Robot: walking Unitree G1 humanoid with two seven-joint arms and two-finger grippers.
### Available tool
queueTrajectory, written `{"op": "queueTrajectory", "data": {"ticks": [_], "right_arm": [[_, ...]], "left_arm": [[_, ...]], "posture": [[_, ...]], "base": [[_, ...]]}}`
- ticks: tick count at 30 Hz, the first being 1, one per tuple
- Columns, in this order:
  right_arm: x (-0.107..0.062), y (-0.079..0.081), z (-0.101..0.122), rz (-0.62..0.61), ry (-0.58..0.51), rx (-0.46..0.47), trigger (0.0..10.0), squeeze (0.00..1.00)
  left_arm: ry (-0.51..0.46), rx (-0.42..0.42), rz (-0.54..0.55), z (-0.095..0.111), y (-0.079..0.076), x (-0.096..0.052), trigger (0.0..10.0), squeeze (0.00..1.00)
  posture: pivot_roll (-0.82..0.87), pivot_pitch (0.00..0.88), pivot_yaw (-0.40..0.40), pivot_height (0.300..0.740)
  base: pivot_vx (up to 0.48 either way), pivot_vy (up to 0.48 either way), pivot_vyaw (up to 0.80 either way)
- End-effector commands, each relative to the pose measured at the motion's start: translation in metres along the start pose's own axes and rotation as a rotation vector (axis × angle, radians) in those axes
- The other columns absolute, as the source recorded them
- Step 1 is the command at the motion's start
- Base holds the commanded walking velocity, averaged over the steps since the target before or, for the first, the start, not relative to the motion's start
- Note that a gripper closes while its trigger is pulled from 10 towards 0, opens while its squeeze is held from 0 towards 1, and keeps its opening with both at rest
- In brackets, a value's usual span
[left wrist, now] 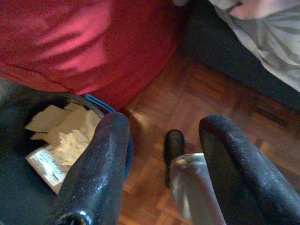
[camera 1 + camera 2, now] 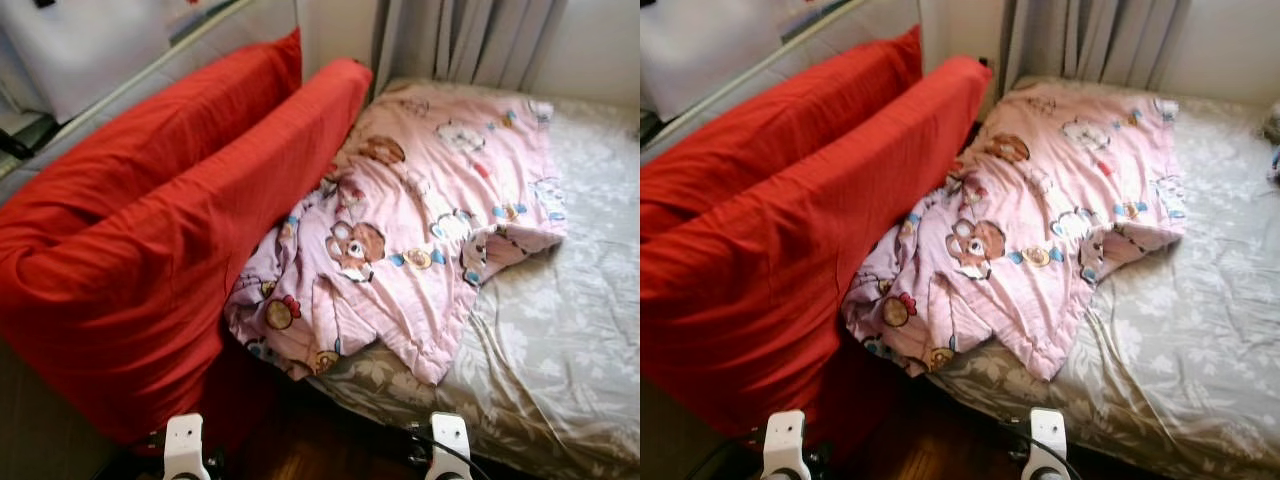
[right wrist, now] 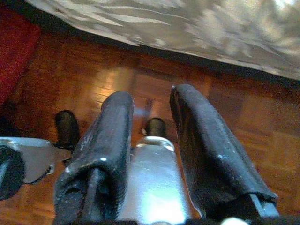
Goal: Clean up the room
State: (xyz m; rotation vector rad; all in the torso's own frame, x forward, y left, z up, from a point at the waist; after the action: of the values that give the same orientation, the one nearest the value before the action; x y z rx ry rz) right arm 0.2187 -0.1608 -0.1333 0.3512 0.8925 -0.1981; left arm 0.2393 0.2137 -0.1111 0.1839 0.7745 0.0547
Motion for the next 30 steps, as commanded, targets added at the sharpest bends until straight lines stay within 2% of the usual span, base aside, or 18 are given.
{"op": "queueTrajectory", "data": {"ticks": [1,14,23,30], "right_arm": [[-0.0007,-0.0021,-0.0038,-0.009,0.01,0.012,10.0,0.0],[-0.0009,-0.0035,-0.0038,-0.01,0.01,0.009,10.0,0.0],[-0.0008,-0.0039,-0.0031,-0.014,0.008,0.009,10.0,0.0],[-0.0007,-0.0036,-0.0029,-0.013,0.008,0.009,10.0,0.0]], "left_arm": [[0.015,0.013,-0.004,-0.0059,-0.0025,-0.0015,10.0,0.0],[0.019,0.021,-0.006,-0.007,-0.0022,-0.0018,10.0,0.0],[0.027,0.015,-0.01,-0.0089,-0.0055,-0.0021,10.0,0.0],[0.031,0.011,-0.006,-0.0111,-0.0015,-0.0027,10.0,0.0]], "posture": [[0.05,0.109,-0.008,0.74],[0.05,0.099,-0.011,0.74],[0.05,0.107,-0.014,0.74],[0.05,0.11,-0.013,0.74]], "base": [[0.0,0.0,0.0],[0.0,0.0,0.0],[0.276,0.0,0.0],[0.314,0.0,0.0]]}}
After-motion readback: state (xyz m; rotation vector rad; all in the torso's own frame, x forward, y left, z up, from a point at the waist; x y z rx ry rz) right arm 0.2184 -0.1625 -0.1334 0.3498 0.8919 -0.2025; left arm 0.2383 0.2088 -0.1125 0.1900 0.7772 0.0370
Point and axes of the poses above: a point about 5 cm out from each wrist's last joint towards the gripper, its own x axis pointing out of the wrist towards the gripper, its own z axis along the axis of the wrist's last joint, y = z × x, the point moved 6 cm from there along x, pointing out of the wrist towards the gripper, and after that the axes turned 15 degrees about x, right-handed, at the moved point
